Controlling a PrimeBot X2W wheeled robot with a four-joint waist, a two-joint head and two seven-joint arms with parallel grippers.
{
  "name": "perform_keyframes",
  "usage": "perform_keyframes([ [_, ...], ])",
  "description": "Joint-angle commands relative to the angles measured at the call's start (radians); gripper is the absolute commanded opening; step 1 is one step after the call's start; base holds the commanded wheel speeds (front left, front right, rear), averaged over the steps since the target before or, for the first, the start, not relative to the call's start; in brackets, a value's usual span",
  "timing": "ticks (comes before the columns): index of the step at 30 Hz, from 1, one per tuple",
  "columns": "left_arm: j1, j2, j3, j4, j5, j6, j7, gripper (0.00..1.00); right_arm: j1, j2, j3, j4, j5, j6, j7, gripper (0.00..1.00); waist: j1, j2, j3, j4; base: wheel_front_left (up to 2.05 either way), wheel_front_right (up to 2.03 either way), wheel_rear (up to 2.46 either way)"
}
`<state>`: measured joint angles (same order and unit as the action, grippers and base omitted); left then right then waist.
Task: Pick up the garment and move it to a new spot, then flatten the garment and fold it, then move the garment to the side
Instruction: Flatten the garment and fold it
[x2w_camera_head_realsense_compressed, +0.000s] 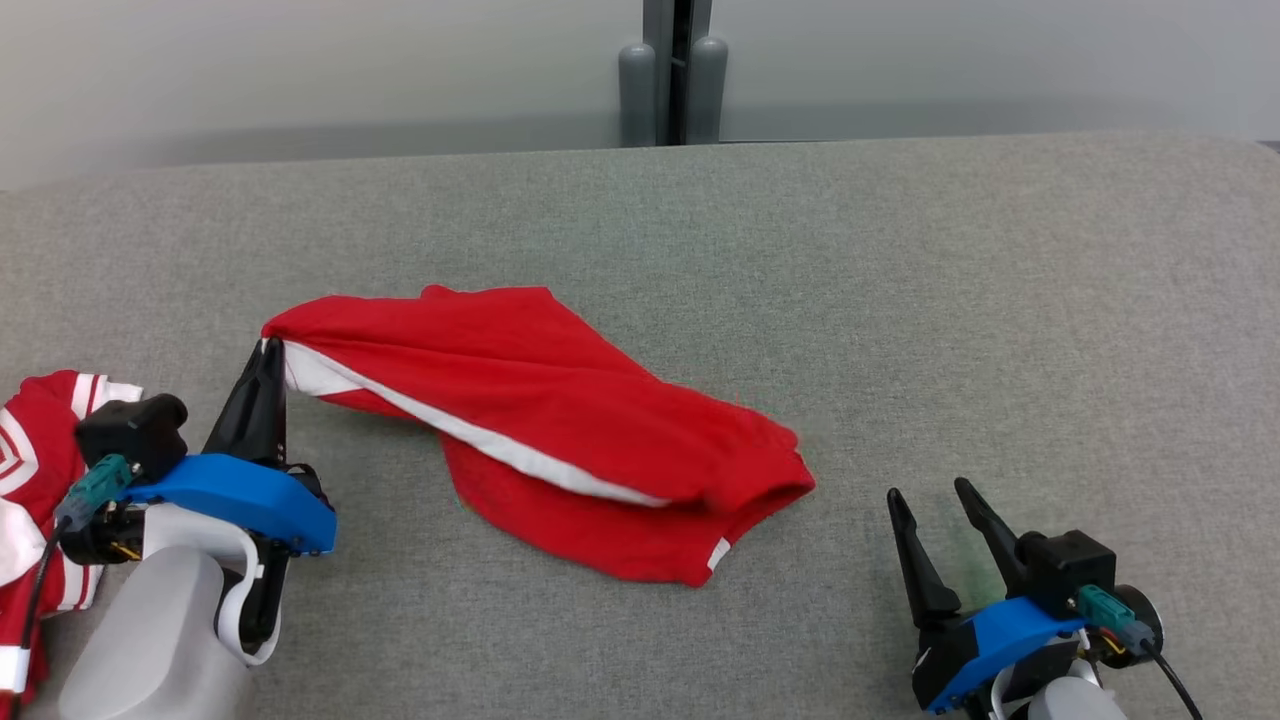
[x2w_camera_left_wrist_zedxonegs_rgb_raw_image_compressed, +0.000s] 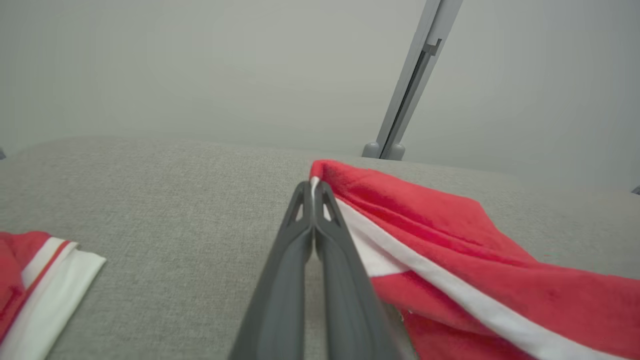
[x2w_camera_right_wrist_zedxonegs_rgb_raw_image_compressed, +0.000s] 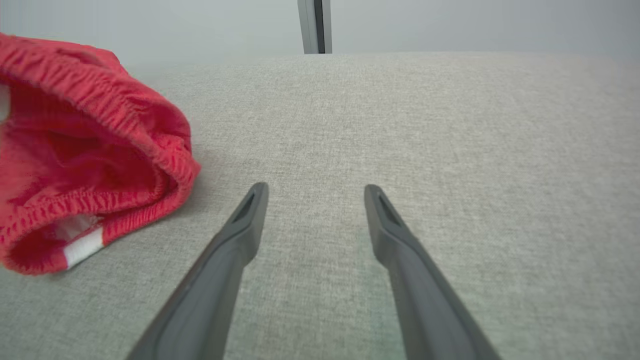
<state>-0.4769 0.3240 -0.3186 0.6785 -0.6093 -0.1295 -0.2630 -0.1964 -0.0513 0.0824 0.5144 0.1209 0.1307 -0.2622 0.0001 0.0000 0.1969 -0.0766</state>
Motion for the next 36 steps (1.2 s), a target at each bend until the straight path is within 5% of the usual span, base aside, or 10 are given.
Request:
perform_keyframes([
  [1, 0.002, -0.004, 0.025, 0.014, 0.015, -0.002, -0.003, 1.0, -0.008, 0.0, 0.002, -0.003, 0.009, 0.0, -0.004, 1.0, -0.0001, 0.0, 0.004, 0.0, 0.0, 0.0, 0.0],
  [11, 0.194, -0.153, 0.243, -0.087, 0.165, -0.001, -0.003, 1.0, 0.022, 0.0, 0.027, -0.039, 0.013, 0.0, -0.004, 1.0, -0.0001, 0.0, -0.028, 0.042, 0.0, 0.0, 0.0],
  [20, 0.338, -0.224, 0.234, -0.142, 0.205, -0.002, -0.003, 1.0, 0.069, 0.0, 0.205, -0.203, -0.024, 0.0, -0.004, 1.0, -0.0001, 0.0, -0.099, 0.101, 0.0, 0.0, 0.0],
  [25, 0.39, -0.243, 0.242, -0.161, 0.2, -0.002, -0.003, 1.0, 0.08, -0.004, 0.312, -0.156, -0.025, 0.0, -0.004, 1.0, -0.0001, 0.0, -0.132, 0.125, 0.0, 0.0, 0.0],
  [36, 0.438, -0.262, 0.212, -0.193, 0.209, -0.002, -0.003, 1.0, -0.001, -0.001, 0.293, 0.052, -0.04, 0.0, -0.004, 1.0, -0.0001, 0.0, -0.136, 0.17, 0.0, 0.0, 0.0],
])
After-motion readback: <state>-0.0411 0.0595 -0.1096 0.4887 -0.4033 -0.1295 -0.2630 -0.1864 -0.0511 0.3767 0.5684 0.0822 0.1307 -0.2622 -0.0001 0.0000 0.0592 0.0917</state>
